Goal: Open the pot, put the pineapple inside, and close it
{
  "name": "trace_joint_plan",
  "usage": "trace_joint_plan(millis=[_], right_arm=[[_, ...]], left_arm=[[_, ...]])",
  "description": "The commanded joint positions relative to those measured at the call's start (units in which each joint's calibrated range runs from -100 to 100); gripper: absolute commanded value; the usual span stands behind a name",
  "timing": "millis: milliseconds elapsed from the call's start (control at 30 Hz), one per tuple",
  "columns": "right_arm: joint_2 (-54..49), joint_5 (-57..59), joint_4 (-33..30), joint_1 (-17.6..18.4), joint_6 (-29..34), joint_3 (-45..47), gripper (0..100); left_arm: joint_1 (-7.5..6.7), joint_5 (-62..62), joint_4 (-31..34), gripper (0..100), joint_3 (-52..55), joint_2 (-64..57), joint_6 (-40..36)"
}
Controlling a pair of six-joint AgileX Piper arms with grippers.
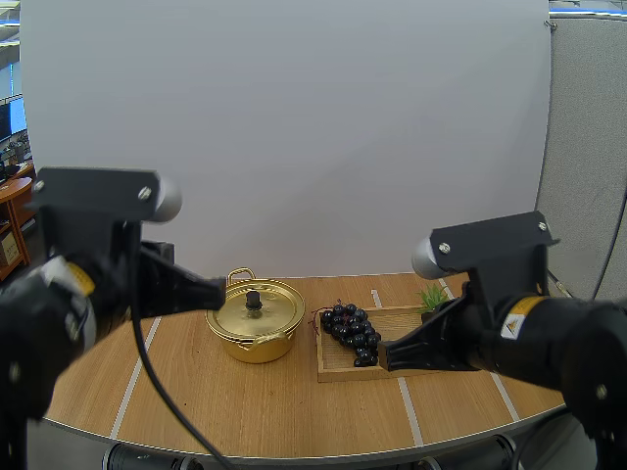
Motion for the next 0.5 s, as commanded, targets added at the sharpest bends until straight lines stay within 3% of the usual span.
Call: trace_joint_plan(millis=[0,467], right_arm=[[6.21,-3.14,-1.14,-0.16,0.47,-0.57,0],[20.59,-11.58,-3.71,-0.16,0.47,-0.57,0]], left_arm=[[0.03,-6.15,0.06,0,-1.88,8.06,1.58],[0.03,-14.7,0.06,0,-5.68,30.56,2.5]])
